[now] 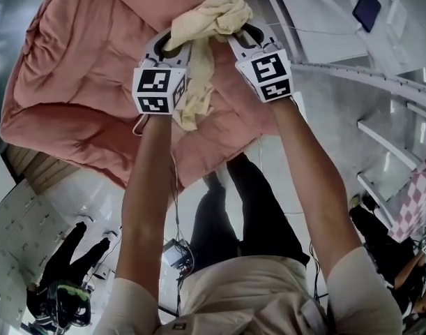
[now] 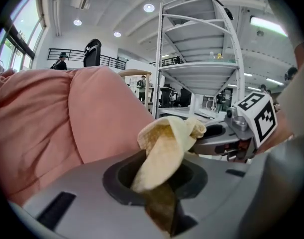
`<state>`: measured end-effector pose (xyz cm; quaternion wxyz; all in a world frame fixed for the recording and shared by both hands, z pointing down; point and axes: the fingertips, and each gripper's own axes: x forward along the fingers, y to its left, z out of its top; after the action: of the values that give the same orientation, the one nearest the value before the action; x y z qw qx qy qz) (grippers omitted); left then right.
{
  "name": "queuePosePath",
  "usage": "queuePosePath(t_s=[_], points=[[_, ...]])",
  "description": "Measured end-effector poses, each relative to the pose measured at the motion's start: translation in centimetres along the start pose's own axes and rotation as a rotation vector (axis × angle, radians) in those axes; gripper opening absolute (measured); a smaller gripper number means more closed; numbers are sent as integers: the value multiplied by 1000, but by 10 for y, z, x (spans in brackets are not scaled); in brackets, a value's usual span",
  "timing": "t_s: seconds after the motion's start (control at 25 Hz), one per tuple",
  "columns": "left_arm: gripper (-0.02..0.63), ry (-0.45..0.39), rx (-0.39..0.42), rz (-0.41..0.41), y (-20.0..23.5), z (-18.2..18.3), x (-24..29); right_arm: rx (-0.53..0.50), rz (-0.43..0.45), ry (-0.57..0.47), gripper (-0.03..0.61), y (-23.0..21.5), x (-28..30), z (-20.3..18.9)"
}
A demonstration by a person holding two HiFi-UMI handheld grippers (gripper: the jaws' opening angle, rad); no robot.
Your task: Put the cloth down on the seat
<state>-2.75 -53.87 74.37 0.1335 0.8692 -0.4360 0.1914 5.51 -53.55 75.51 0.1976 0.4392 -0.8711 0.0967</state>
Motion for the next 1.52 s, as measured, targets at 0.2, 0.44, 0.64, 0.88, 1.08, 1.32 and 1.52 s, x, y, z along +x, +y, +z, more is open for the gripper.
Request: queuePosePath(t_s=[0.2, 0.44, 0.64, 0.88, 1.08, 1.32, 1.52], points=[[93, 6, -8, -11, 3, -7, 0, 3, -9, 24, 89, 2, 9, -12], [173, 5, 0, -52, 4, -6, -16, 27, -5, 50, 108, 2, 3, -13], [222, -27, 37, -76, 3, 3, -37, 48, 2, 71, 153, 4, -10, -17], [229, -26, 72, -77, -6, 9, -55, 72, 5, 76, 184, 17, -30, -14], [227, -52, 91, -60, -17, 28, -78, 76, -10, 65, 184, 23, -54, -1], [227, -86, 93, -40, -28, 60, -108, 64, -26, 80, 184, 32, -80, 23], [227, -132, 111, -40, -37, 95, -133, 48, -47, 69, 184, 37, -100, 50]])
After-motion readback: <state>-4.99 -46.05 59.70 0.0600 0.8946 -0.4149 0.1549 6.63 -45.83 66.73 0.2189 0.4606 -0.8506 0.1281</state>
